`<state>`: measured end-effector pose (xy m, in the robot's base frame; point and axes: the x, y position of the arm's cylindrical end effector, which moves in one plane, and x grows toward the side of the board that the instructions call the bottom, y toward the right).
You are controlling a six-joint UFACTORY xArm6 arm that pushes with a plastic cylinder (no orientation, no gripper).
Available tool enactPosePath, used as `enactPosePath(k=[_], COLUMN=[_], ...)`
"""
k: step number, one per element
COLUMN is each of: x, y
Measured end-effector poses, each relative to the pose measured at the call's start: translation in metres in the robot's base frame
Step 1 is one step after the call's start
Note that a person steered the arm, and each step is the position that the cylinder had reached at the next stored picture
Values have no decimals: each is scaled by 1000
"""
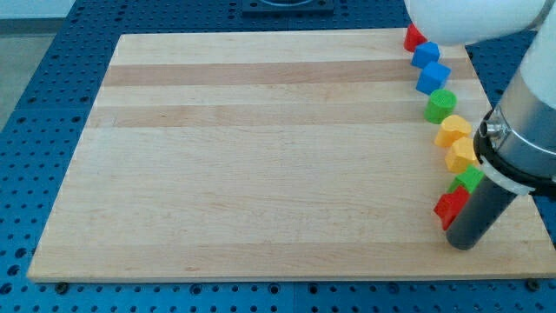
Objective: Push the triangle slightly to the left
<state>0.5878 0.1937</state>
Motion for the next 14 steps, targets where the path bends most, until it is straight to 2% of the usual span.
enactPosePath(k=[2, 4, 6, 9, 11, 12, 14], x=[7, -37, -102, -242, -316, -330, -329], y=[55, 95, 105, 79, 65, 46, 16])
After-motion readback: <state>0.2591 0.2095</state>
